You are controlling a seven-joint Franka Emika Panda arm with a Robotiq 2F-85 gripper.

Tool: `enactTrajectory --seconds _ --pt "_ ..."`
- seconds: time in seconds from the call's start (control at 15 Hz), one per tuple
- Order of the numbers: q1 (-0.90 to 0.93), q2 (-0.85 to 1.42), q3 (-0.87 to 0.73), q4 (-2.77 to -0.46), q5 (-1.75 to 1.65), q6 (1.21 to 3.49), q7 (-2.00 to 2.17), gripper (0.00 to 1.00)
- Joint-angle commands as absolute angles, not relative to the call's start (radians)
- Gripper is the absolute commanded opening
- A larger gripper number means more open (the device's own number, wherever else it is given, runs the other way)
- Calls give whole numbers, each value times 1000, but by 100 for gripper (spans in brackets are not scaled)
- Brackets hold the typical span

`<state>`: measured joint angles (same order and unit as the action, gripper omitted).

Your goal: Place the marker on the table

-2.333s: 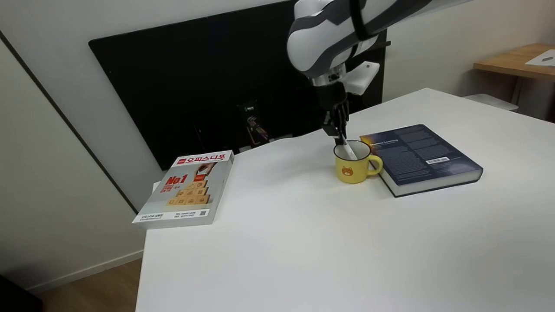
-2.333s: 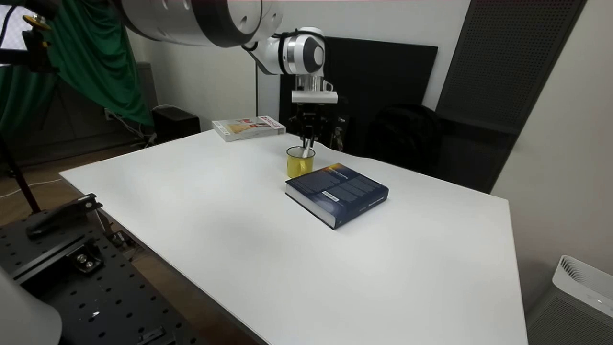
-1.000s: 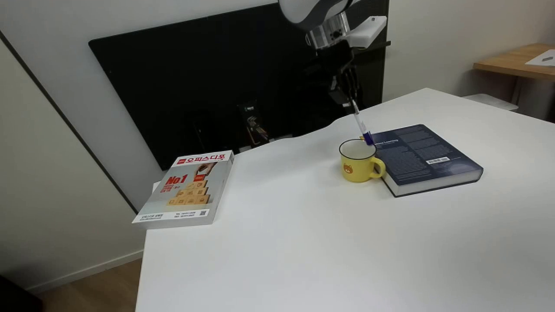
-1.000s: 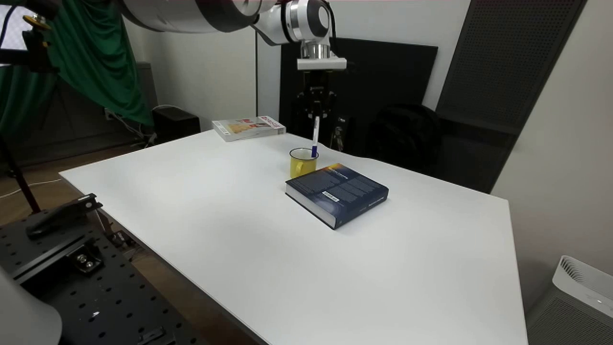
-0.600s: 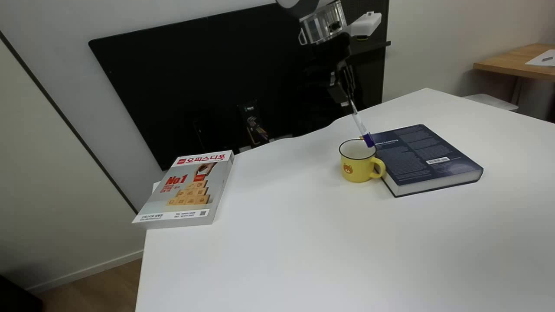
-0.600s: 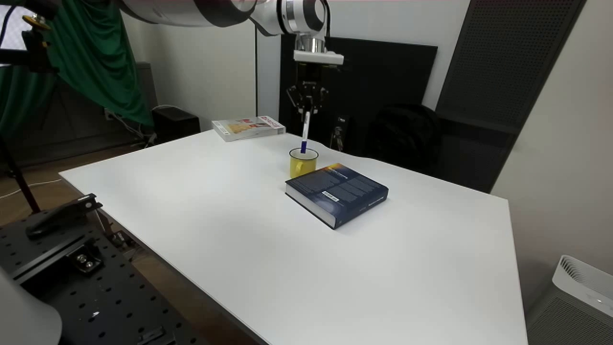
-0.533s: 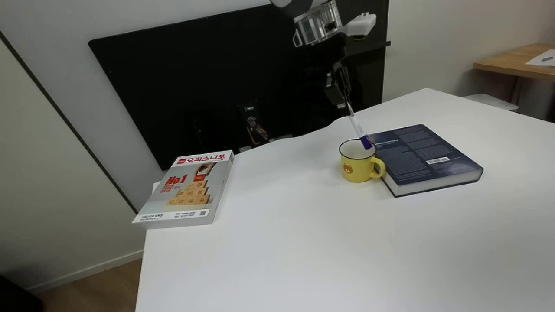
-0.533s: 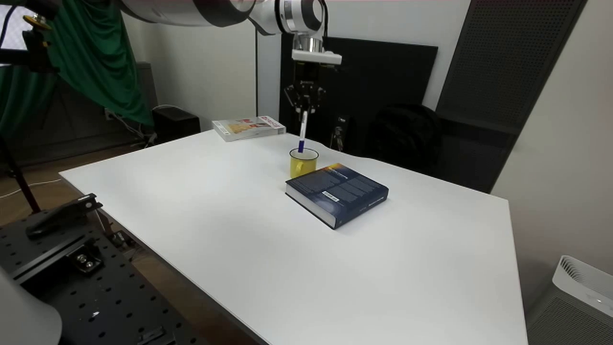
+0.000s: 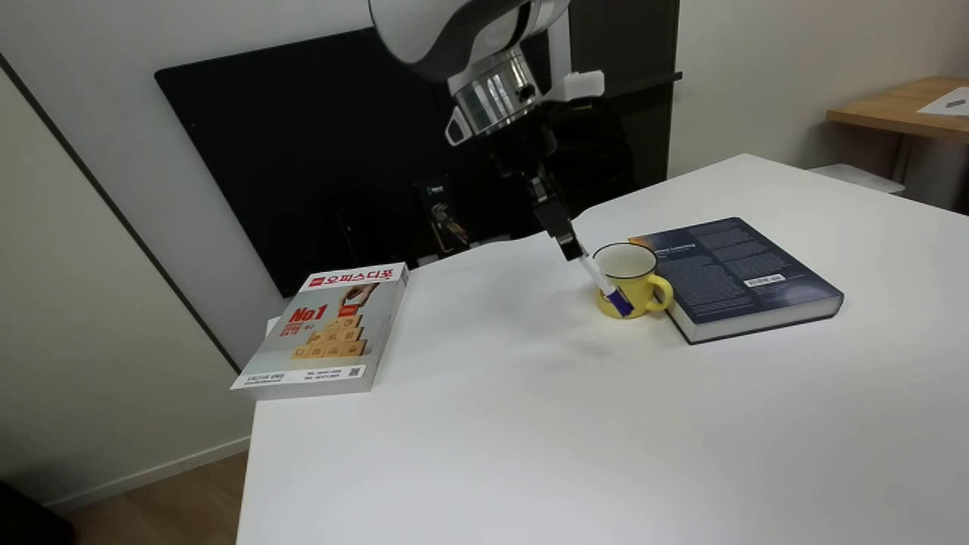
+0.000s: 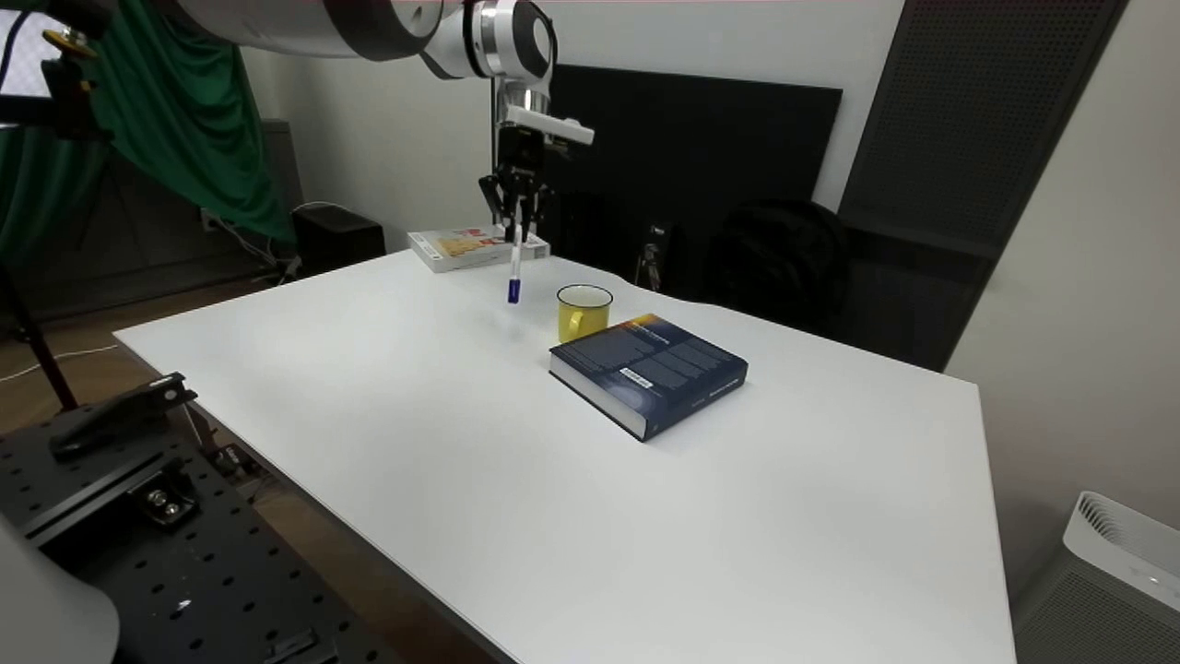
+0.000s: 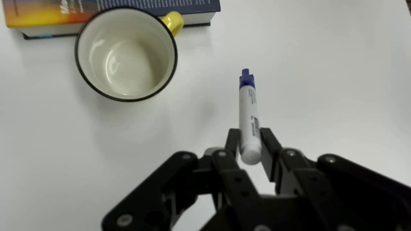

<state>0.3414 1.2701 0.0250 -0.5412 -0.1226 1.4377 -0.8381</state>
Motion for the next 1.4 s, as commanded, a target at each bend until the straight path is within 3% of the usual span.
enactTrajectory --seconds 0.0,0.87,0.93,1.07,1.33 --pt "374 1302 34 -573 -143 1414 -950 5" --pt "476 1410 13 -720 -224 1422 -1034 5" --pt "479 1410 12 -723 -230 1424 -1032 46" --pt "479 1408 14 -725 -235 1426 -1031 54" --pt "456 1377 18 -702 -207 1457 -1013 81"
